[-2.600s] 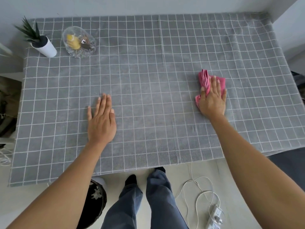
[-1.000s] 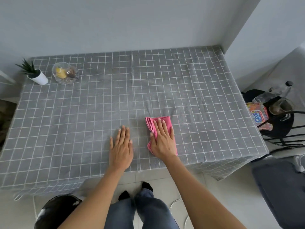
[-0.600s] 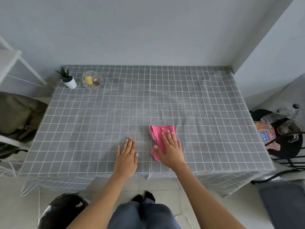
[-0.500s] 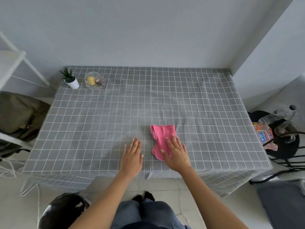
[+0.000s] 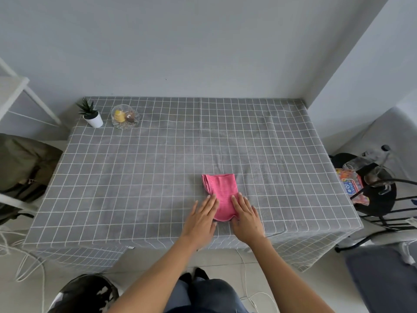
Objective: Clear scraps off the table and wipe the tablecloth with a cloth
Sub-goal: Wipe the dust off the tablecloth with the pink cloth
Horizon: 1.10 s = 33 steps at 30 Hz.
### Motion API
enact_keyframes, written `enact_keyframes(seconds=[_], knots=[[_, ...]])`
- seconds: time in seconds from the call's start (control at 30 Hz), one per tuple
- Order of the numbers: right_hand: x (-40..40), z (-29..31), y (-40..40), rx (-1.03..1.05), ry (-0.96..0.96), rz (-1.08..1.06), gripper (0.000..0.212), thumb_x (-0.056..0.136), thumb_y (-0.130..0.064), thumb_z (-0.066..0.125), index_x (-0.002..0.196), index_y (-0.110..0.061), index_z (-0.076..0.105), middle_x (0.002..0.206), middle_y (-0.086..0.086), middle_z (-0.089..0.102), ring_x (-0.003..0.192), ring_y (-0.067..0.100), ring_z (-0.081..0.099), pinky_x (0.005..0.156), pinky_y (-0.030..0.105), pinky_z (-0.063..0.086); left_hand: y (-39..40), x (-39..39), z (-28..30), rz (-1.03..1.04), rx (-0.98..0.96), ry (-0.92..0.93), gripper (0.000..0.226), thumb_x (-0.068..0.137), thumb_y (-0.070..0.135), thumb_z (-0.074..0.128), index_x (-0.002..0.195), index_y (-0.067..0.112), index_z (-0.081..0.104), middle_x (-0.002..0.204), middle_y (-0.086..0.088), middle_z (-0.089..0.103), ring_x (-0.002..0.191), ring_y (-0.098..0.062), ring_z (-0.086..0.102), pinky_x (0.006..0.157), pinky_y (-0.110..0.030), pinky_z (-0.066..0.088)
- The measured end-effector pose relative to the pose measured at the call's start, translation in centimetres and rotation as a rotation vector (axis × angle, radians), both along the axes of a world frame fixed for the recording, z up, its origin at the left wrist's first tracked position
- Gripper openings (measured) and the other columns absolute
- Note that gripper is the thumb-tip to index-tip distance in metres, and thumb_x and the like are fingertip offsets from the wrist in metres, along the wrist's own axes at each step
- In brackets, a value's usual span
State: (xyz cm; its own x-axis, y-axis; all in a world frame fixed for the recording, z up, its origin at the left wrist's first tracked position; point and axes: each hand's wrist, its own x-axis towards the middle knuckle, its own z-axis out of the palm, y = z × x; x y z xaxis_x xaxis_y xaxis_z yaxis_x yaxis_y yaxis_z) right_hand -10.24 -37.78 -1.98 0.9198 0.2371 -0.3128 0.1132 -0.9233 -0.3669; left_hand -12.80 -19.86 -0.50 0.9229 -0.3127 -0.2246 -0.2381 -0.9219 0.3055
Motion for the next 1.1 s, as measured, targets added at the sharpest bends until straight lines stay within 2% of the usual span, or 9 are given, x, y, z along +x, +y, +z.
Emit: enact_keyframes(seconds=[0.3, 0.43, 0.5, 0.63, 0.7, 0.77, 0.87, 1.03, 1.1], knots=[[0.8, 0.5, 0.0, 0.015, -0.108, -0.045, 0.056, 0.096, -0.007, 0.039, 0.149, -0.021, 0.027, 0.155, 0.001, 0.026, 0.143, 0.019, 0.025, 0.116, 0.036, 0.024, -0.5, 1.8, 0.4, 0.014, 0.118, 0.063, 0.07, 0.1, 0.044, 0.029, 0.15, 0.018, -0.011, 0.152, 0.001, -0.024, 0.145, -0.015, -0.015, 0.117, -0.045, -0.01], [1.7, 1.9, -0.2, 0.055, -0.109, -0.1, 0.05, 0.093, -0.004, 0.043, 0.14, -0.021, 0.044, 0.14, 0.001, 0.051, 0.121, 0.025, 0.054, 0.092, 0.037, 0.047, -1.2, 2.2, 0.3, 0.016, 0.103, 0.008, 0.078, 0.097, 0.054, 0.031, 0.15, 0.013, -0.009, 0.152, -0.001, -0.025, 0.145, -0.016, -0.016, 0.116, -0.045, -0.012], [1.9, 2.2, -0.4, 0.05, -0.092, -0.108, 0.049, 0.092, -0.004, 0.043, 0.137, -0.023, 0.046, 0.13, 0.0, 0.059, 0.106, 0.027, 0.061, 0.077, 0.036, 0.05, -1.7, 2.3, 0.3, 0.029, 0.069, -0.004, 0.08, 0.096, 0.054, 0.034, 0.15, 0.012, -0.007, 0.153, 0.0, -0.023, 0.146, -0.016, -0.013, 0.114, -0.041, -0.013], [1.8, 2.7, -0.5, 0.039, -0.112, -0.101, 0.045, 0.093, -0.006, 0.043, 0.134, -0.023, 0.047, 0.12, 0.0, 0.064, 0.096, 0.028, 0.063, 0.07, 0.037, 0.051, -3.0, 2.5, 0.2, 0.073, 0.02, 0.039, 0.083, 0.095, 0.049, 0.043, 0.15, 0.01, -0.005, 0.159, -0.005, -0.01, 0.147, -0.02, -0.006, 0.112, -0.038, -0.011], [1.6, 3.0, -0.4, 0.038, -0.144, -0.088, 0.042, 0.092, -0.005, 0.044, 0.131, -0.021, 0.048, 0.117, 0.0, 0.064, 0.096, 0.027, 0.063, 0.07, 0.036, 0.05, -3.7, 2.7, 0.5, 0.116, 0.012, 0.01, 0.091, 0.085, 0.05, 0.06, 0.149, 0.005, 0.015, 0.158, -0.011, 0.014, 0.145, -0.026, 0.016, 0.114, -0.042, 0.009], [1.5, 3.3, -0.4, 0.036, -0.173, -0.08, 0.041, 0.091, -0.003, 0.045, 0.129, -0.02, 0.05, 0.115, 0.0, 0.064, 0.098, 0.028, 0.062, 0.071, 0.036, 0.05, -4.2, 2.9, 0.7, 0.152, 0.031, -0.001, 0.089, 0.081, 0.043, 0.068, 0.147, 0.001, 0.025, 0.154, -0.016, 0.025, 0.141, -0.028, 0.028, 0.112, -0.045, 0.024], [1.4, 3.9, -0.6, 0.048, -0.235, -0.062, 0.041, 0.087, 0.004, 0.05, 0.123, -0.016, 0.055, 0.112, 0.002, 0.066, 0.097, 0.028, 0.064, 0.073, 0.038, 0.052, -4.2, 3.3, 0.7, 0.112, 0.088, 0.058, 0.071, 0.1, 0.019, 0.042, 0.149, 0.004, -0.006, 0.159, -0.015, -0.005, 0.147, -0.028, 0.001, 0.117, -0.046, 0.004], [1.3, 4.4, -0.3, 0.026, -0.327, -0.021, 0.046, 0.07, 0.016, 0.062, 0.108, -0.008, 0.065, 0.099, 0.007, 0.07, 0.085, 0.029, 0.068, 0.072, 0.04, 0.056, -2.7, 3.7, 1.8, 0.064, 0.132, 0.03, 0.065, 0.098, 0.003, 0.036, 0.15, 0.001, -0.003, 0.158, -0.018, 0.0, 0.147, -0.03, 0.004, 0.118, -0.049, 0.006], [1.4, 5.1, 0.2, 0.021, -0.327, -0.036, 0.048, 0.072, 0.017, 0.057, 0.113, -0.007, 0.063, 0.106, 0.009, 0.069, 0.096, 0.031, 0.066, 0.08, 0.041, 0.054, -2.0, 4.2, 2.6, 0.039, 0.185, 0.007, 0.065, 0.098, 0.002, 0.036, 0.15, 0.001, -0.002, 0.158, -0.019, 0.005, 0.147, -0.029, 0.007, 0.118, -0.052, 0.006]])
